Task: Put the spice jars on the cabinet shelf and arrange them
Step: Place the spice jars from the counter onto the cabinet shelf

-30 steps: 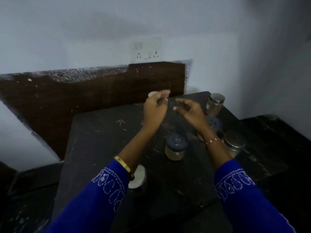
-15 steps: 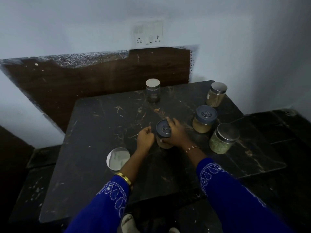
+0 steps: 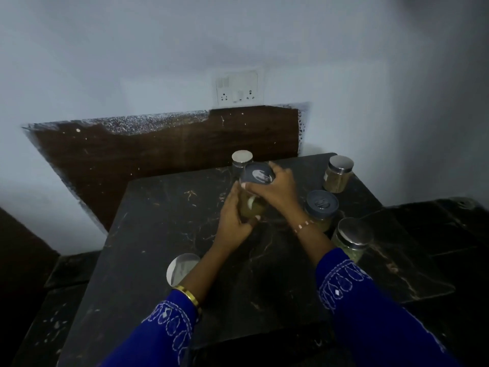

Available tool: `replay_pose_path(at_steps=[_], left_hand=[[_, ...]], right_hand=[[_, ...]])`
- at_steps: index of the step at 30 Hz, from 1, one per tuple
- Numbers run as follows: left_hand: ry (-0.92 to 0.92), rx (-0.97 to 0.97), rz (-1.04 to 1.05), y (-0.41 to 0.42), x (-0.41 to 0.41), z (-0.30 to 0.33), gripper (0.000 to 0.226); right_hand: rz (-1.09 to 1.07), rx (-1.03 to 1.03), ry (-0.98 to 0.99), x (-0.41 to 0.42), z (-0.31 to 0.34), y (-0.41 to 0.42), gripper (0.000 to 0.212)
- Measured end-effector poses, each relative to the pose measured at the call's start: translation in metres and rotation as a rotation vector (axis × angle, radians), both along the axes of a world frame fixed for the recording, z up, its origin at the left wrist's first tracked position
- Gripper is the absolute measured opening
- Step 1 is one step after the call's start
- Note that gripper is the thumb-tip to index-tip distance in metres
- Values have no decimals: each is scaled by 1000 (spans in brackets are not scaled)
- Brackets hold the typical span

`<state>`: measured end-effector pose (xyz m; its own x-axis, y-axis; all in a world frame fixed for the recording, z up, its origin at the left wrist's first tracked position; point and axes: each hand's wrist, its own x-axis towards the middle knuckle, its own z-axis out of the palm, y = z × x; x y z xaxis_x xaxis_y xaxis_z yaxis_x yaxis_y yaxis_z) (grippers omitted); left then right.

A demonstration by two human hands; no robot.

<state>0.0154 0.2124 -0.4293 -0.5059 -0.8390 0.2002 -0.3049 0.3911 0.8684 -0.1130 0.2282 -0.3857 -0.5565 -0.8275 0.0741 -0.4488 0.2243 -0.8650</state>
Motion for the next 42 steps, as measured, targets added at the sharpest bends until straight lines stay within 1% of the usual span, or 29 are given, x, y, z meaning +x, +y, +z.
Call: replay_pose_path(at_steps=[1, 3, 5, 7, 9, 10, 12, 14, 16, 19, 20, 22, 24, 25, 26, 29, 31, 34, 39, 40, 42], left_hand=[[-13, -77, 11, -5, -2, 4, 96], [-45, -173, 74, -13, -6, 16, 108], [22, -164, 154, -17, -8, 33, 112], [150, -122, 181, -20, -8, 47, 103], [221, -138, 166, -28, -5, 54, 91], [254, -127, 141, -33, -4, 57, 88], [325, -18, 98, -38, -3, 65, 91], [426, 141, 11, -35, -2, 76, 87], [520, 245, -66, -34, -1, 83, 79], [595, 282, -38, -36, 4, 91, 74], [601, 291, -17, -37, 5, 94, 70], [601, 291, 28, -42, 10, 97, 54], [600, 284, 39, -50, 13, 101, 42], [609, 275, 49, -54, 15, 103, 39], [612, 249, 68, -58, 17, 105, 39], [613, 172, 67, -71, 21, 111, 51], [613, 171, 33, -80, 19, 118, 46], [649, 164, -15, -93, 16, 132, 41], [639, 64, -52, -123, 18, 161, 44], [630, 45, -54, -129, 18, 170, 43], [605, -25, -53, -142, 18, 192, 32]], right_hand=[[-7, -23, -15, 1, 11, -2, 94], [8, -56, -31, 2, 31, -5, 93], [65, -112, -106, 2, 50, -3, 87], [135, -190, -220, -1, 66, 2, 72], [188, -260, -295, -8, 76, 8, 54], [218, -285, -329, -13, 78, 10, 44], [309, -292, -422, -19, 76, 14, 30], [419, -284, -543, -21, 69, 15, 25], [493, -313, -637, -19, 64, 14, 29], [550, -367, -698, -16, 68, 12, 41], [563, -374, -690, -16, 69, 10, 45], [567, -383, -625, -14, 72, 7, 55], [536, -406, -541, -9, 74, 1, 62], [512, -423, -509, -6, 76, -2, 64], [483, -444, -482, -2, 77, -5, 65], [410, -497, -414, 12, 84, -16, 69], [403, -501, -384, 20, 90, -25, 73], [417, -509, -413, 27, 101, -39, 74], [429, -527, -434, 27, 126, -67, 74], [429, -539, -426, 26, 134, -73, 73], [428, -573, -396, 25, 154, -84, 70]])
